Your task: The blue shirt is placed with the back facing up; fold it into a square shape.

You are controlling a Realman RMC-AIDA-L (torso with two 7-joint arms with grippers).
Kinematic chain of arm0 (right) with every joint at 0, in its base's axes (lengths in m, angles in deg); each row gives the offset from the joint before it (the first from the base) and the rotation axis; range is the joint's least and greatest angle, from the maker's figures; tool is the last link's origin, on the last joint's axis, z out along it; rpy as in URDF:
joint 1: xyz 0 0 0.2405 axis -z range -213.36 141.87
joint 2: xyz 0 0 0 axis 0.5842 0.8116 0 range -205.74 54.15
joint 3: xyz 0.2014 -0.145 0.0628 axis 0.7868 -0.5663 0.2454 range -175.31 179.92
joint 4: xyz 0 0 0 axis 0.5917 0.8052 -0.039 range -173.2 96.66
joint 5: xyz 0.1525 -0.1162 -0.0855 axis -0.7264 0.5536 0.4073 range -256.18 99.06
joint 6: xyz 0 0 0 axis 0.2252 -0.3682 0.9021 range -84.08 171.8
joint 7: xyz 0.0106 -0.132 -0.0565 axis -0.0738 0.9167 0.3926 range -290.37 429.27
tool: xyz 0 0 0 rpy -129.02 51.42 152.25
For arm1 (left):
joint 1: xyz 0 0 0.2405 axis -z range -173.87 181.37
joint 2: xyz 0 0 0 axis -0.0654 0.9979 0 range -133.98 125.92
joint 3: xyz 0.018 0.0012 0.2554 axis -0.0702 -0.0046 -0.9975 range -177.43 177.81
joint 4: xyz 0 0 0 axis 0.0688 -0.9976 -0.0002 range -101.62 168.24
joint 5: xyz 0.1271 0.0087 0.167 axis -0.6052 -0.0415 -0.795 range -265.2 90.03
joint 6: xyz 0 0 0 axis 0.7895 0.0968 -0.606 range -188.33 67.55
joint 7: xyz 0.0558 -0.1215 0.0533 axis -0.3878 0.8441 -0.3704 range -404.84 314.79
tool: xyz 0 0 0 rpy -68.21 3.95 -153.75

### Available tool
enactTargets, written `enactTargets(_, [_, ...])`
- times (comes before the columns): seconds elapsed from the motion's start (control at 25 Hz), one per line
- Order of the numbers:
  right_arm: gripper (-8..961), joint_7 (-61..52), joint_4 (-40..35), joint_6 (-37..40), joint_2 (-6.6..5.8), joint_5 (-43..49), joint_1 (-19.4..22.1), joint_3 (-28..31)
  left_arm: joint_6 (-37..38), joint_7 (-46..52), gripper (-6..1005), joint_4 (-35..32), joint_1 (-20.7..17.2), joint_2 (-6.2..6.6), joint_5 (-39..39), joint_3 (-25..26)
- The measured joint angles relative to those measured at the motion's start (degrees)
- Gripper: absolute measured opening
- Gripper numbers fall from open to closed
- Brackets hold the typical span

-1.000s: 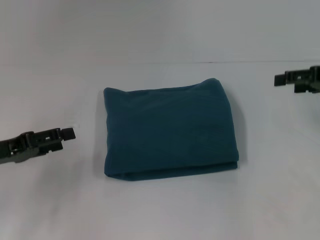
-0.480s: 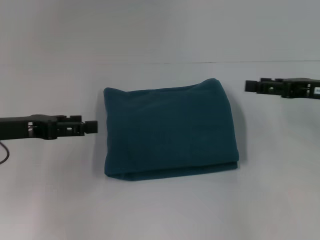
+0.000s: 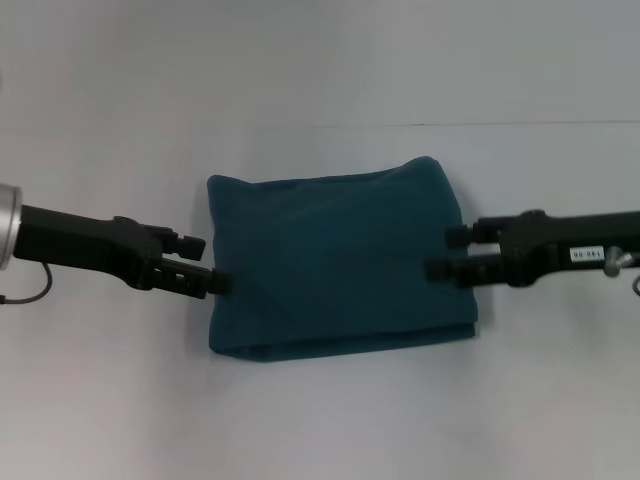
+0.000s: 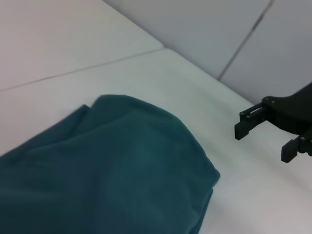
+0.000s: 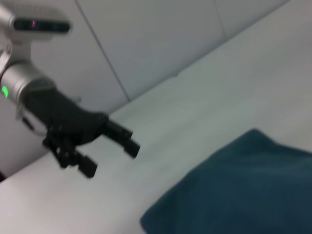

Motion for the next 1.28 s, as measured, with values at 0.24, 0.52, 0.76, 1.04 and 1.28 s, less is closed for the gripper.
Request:
enactTargets(0.24, [791,-0.41,-0.24,0.92,-1.67,0.04,0.47,-0.45,-0.18,0.23,920,-0.23,1.65,-0.07,-0.03,-0.63])
enactTargets(0.52, [790,1.52,-1.18,0.34,-2.04,0.21,0.38,-0.51,-2.15,1.18,920,-0.34,2.33,-1.15,0.28,-0.71])
enactTargets(0.76, [791,2.11,-2.62,-0.27,-1.84,1.36,0.35,-0.66,-1.49,2.23,919,-0.85,2.42,-1.17,0.34,-0.78])
enactTargets(1.04, [791,2.59,-3.35,-0.68,-1.05,1.57,0.57,-0.05,-0.38,3.65,920,-1.27,3.18,-1.30,0.37,-1.02])
enactTargets(1.28, [791,2.50,-3.68,-2.15,-0.73,1.53,0.61,-0.02,0.36,4.19,919,-1.31,3.46,-1.63,0.05,-1.28])
